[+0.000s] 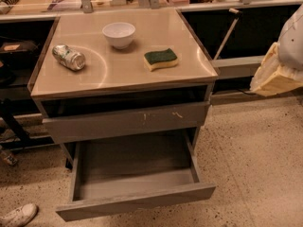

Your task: Close middle drawer

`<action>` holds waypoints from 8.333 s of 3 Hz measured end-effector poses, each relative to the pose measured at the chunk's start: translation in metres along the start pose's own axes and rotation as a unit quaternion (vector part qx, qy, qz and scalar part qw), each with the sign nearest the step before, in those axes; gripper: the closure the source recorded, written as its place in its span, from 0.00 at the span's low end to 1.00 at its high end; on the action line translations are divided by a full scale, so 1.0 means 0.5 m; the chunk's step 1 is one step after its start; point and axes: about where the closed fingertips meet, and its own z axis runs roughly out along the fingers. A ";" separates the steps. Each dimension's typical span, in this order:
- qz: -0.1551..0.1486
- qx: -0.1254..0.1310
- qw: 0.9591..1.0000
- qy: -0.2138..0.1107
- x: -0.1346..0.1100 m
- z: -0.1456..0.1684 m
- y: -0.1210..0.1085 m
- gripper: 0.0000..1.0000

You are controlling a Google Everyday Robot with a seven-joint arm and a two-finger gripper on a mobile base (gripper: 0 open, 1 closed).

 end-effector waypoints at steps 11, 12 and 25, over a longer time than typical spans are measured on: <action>0.176 -0.249 0.952 0.012 0.101 0.794 0.426 1.00; 0.220 -0.254 0.942 0.011 0.113 0.910 0.442 1.00; 0.284 -0.203 0.937 -0.018 0.008 1.087 0.253 1.00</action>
Offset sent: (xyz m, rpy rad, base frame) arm -0.0394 0.0028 -0.2150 0.0646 0.2174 -0.0860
